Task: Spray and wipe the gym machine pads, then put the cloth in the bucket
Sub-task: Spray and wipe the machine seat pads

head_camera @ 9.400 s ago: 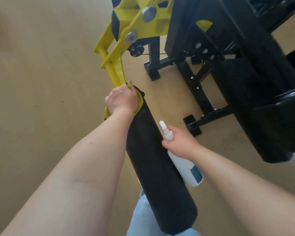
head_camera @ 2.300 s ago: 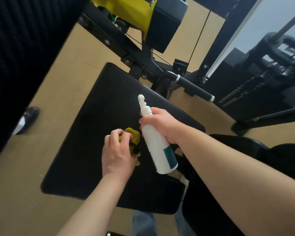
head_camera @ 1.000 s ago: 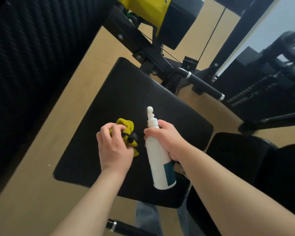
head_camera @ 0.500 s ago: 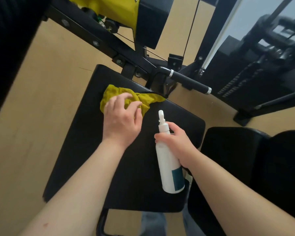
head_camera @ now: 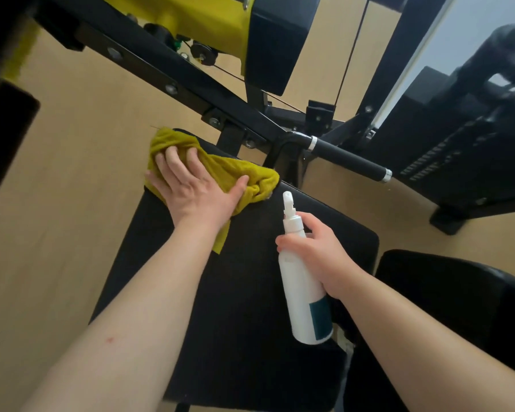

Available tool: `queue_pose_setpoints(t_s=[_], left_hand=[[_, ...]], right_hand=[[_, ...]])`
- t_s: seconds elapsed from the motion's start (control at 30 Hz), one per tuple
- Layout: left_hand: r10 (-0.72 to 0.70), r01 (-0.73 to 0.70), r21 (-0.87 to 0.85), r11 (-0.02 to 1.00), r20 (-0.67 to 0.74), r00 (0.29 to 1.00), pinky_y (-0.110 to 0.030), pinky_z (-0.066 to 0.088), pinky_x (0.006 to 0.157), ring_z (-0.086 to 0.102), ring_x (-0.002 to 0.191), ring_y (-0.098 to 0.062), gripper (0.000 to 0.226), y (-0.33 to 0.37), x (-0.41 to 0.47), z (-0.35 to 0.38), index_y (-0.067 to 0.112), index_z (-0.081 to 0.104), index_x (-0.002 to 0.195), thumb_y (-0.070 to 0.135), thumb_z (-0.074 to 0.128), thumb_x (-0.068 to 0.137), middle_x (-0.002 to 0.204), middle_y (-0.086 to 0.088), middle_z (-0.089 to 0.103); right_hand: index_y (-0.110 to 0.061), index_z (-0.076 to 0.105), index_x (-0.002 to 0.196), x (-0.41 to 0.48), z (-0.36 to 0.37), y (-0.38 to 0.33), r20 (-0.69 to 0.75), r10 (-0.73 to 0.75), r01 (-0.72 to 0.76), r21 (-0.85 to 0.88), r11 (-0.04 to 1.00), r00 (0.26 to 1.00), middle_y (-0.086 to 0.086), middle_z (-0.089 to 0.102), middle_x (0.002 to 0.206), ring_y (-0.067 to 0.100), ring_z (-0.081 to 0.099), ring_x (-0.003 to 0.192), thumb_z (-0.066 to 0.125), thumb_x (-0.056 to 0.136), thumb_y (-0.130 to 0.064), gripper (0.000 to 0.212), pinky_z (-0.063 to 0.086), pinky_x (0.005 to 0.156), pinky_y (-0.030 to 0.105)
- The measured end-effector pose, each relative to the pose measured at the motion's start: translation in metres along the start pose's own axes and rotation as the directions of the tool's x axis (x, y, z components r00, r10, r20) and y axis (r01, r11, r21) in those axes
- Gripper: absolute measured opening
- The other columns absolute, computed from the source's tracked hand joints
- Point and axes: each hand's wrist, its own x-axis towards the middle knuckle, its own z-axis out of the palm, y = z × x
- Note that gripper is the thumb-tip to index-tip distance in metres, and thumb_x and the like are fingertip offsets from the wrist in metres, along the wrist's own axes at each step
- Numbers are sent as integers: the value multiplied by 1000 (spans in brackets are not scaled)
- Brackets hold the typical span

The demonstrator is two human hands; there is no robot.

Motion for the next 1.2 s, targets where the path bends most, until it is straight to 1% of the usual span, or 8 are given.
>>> queue_pose_setpoints(t_s=[0.1,0.23,0.4,0.47,0.57,0.67,0.87,1.2], left_hand=[[86,-89,79,993,38,996,-71,-1,118,-7,154,-49,115,10,-4,6,16,-8,161,95,9,79,165,-23,-11],[309,-316,61,947,100,946,-72,-6,117,-8,154,-49,96,44,-44,18,25,-7,163,85,9,89,168,-22,-17],[714,-727,-9,687,197,672,-60,-12,123,-18,156,-36,71,63,-85,38,34,-5,164,66,7,101,169,-7,-23],[675,-694,39,719,203,710,-57,-15,123,-27,154,-33,83,52,-80,38,28,-20,161,75,4,97,166,-4,-33],[482,-511,138,848,200,853,-58,-19,122,-32,150,-38,98,36,-68,33,17,-33,155,83,0,90,160,-12,-42],[334,-351,116,929,143,932,-58,-11,125,-27,152,-41,93,16,-49,21,12,-27,157,76,-1,94,164,-16,-34],[83,-87,70,994,59,995,-65,1,123,-15,154,-47,92,-12,10,-6,26,-21,160,82,2,90,168,-17,-23],[402,-412,59,909,126,907,-79,-7,113,-20,152,-48,67,25,-51,20,48,-18,157,73,2,98,168,-9,-27]], right_hand=[[-44,56,127,7,-5,6,-54,-22,25,50,998,998,2,71,104,23,72,91,80,84,-27,52,64,79,47],[-41,59,129,5,-19,14,-158,-15,44,184,982,987,6,74,105,29,75,94,79,86,-26,49,65,81,52],[-37,60,130,-4,-42,17,-216,-56,92,164,982,975,2,72,105,23,74,94,75,91,-19,45,62,72,35],[-42,56,128,-3,-42,14,-195,-63,88,123,989,979,2,69,108,23,71,95,75,91,-20,47,59,72,35],[-38,58,130,0,-34,10,-160,-49,69,128,989,986,9,70,108,31,72,97,78,88,-22,48,63,80,49],[-34,61,130,4,-24,6,-105,-55,75,207,975,993,20,74,105,38,74,92,79,85,-21,50,62,85,59],[-50,59,109,11,-13,-1,-17,-75,77,163,984,997,13,75,99,31,74,90,76,87,-17,44,64,81,53],[-27,65,122,6,-23,26,-139,-60,102,317,943,988,14,74,98,32,72,85,76,86,-20,38,61,82,57]])
